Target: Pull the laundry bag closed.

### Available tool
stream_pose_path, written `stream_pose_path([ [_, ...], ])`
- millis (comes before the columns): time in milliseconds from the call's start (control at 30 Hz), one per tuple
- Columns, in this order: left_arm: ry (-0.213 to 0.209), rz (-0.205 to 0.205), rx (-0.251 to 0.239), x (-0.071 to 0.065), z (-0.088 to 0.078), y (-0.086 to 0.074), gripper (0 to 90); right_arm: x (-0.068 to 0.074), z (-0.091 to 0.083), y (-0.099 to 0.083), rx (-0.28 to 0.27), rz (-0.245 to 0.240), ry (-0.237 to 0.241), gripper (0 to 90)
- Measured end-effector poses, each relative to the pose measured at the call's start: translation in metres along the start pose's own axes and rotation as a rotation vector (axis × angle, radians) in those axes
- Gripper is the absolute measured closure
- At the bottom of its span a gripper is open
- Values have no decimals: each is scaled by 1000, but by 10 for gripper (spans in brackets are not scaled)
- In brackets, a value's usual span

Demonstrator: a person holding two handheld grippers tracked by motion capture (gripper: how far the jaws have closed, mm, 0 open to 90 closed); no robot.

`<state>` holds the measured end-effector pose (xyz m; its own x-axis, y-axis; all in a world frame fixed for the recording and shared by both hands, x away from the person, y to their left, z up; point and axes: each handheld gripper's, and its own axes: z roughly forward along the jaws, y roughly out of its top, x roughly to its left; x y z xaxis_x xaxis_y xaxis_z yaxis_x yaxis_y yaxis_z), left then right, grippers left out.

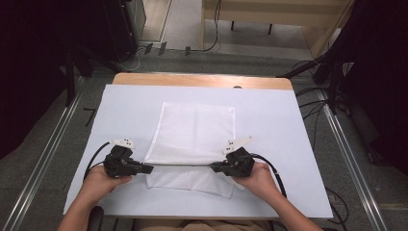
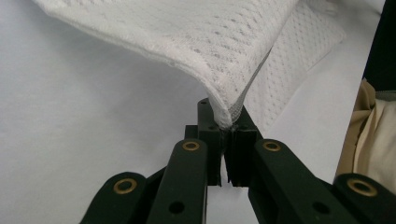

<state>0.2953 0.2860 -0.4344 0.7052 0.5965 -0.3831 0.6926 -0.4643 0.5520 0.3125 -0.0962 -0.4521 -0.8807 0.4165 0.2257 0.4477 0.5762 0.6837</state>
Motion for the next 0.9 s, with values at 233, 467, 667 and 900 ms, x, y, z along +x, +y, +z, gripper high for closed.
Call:
stream_pose_path([
  [233,-3,8,14,0,2,0,871,-1,-1,-3,25,2,-15,877],
  [467,-6,8,11,0,1,0,871,-5,-6,-8,15,13,-9,877],
  [667,-5,-1,3,1,0,-1,871,-7,-11,-11,27,17,-16,877],
  [900,-1,-1,4,1,0,-1,871,-11,-17,-15,29,19,-22,877],
])
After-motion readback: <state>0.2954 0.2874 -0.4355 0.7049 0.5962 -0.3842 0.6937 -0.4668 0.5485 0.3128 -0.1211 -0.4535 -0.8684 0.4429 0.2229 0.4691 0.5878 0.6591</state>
